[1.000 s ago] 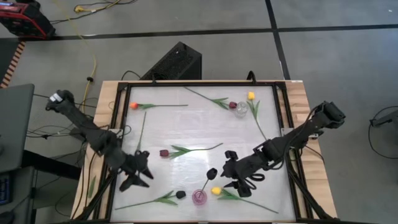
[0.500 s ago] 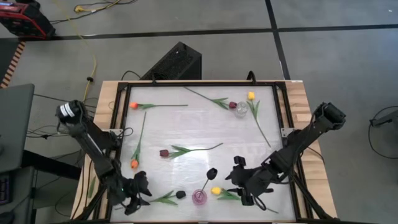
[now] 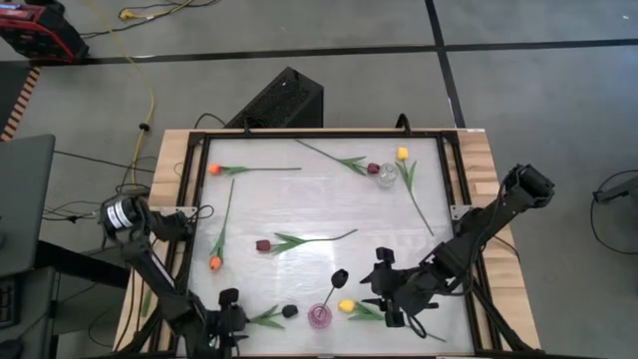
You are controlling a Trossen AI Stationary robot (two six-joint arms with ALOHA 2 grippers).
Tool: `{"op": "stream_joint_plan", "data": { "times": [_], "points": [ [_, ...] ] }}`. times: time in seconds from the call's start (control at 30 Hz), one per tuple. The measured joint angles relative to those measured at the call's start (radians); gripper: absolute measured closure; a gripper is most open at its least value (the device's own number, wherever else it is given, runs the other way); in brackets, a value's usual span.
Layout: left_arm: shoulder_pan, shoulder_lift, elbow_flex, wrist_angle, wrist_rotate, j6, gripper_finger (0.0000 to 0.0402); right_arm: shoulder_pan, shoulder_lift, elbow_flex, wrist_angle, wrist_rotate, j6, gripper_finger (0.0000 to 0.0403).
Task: Sort flowers into vase by color
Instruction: Put the black tulip into the pink vase
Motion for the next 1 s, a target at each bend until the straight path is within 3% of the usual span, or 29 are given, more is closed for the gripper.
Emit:
{"op": "stream_joint_plan", "data": {
  "times": [0.27, 0.8, 1.0],
  "points": [
    [-0.021, -0.003, 0.138, -0.189, -0.079, 0.049, 0.0214, 0.03, 0.0, 0.0, 0.003, 0.0, 0.0, 0.0169],
    [-0.023, 0.092, 0.144, -0.222, 0.001, -0.118, 0.0217, 0.071, 0.0, 0.0, 0.003, -0.001, 0.008, 0.0169],
    [-0.023, 0.114, 0.145, -0.225, 0.002, -0.142, 0.0279, 0.097, 0.0, 0.0, 0.003, -0.001, 0.008, 0.0169]
  ]
}}
